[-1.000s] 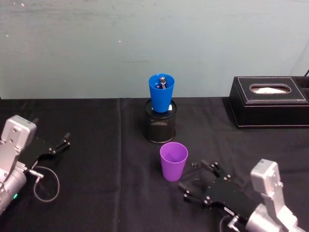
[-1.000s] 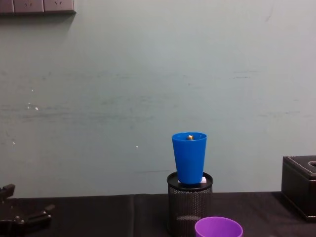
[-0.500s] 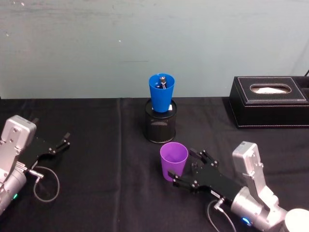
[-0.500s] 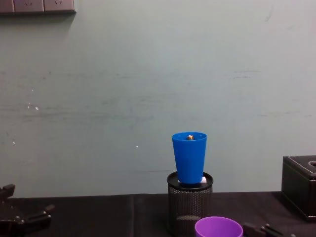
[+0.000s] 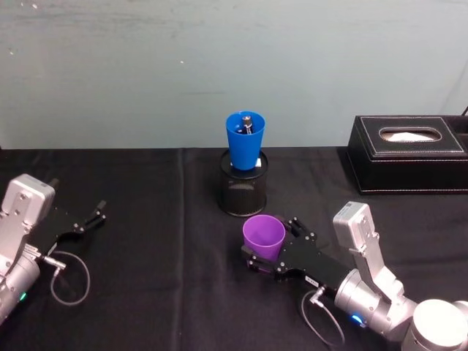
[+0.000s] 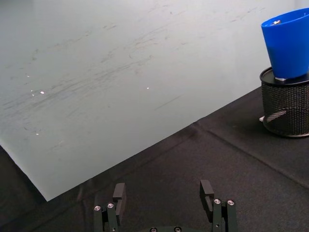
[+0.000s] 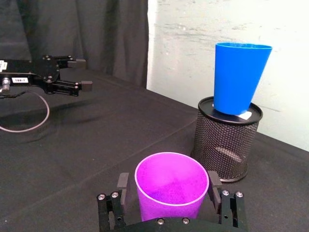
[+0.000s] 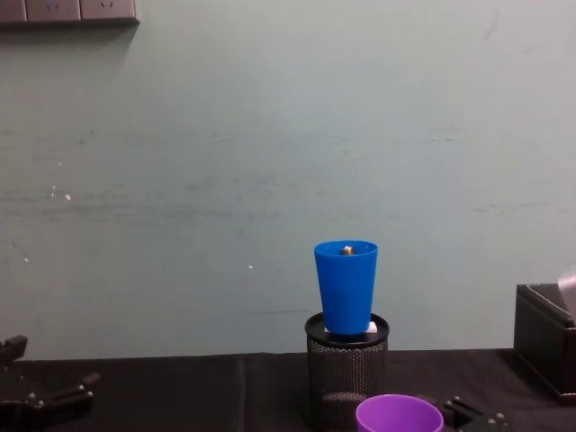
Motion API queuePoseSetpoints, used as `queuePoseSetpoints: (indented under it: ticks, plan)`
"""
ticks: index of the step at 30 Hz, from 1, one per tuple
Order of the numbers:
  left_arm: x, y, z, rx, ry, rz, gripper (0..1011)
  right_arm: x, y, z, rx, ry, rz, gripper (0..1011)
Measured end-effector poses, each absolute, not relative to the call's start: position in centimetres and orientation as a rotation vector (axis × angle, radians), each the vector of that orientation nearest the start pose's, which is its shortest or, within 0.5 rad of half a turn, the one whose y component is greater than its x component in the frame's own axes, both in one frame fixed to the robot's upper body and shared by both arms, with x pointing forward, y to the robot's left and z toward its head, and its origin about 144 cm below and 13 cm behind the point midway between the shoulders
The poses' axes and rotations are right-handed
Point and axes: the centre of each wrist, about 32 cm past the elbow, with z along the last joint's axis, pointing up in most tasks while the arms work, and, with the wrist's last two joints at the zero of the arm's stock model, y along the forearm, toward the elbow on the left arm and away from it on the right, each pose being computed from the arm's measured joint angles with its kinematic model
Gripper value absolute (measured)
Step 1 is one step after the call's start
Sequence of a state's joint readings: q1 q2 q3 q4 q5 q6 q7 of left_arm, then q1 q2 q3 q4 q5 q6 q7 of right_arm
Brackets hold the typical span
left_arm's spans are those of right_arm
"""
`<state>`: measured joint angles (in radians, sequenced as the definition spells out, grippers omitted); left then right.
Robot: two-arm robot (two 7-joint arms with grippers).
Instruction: Pick up one cup with a gripper and tap it against the other cup.
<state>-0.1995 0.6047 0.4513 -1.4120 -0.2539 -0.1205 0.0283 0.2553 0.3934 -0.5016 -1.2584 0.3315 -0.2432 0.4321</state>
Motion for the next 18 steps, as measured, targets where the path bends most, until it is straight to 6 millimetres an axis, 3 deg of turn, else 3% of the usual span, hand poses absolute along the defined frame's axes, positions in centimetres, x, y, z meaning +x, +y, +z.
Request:
queuePoseSetpoints:
  ticks: [9,18]
  plan:
    - [48.86,30.97,113.98,0.304,-0.285,1.248,1000,50.05,-24.18,110.29,-0.104,-0.104,-0.784,995]
    - [48.86,30.97,113.98,0.304,-0.285,1.248,1000,50.01,-24.20,110.32,-0.103,-0.105,-0.786,808]
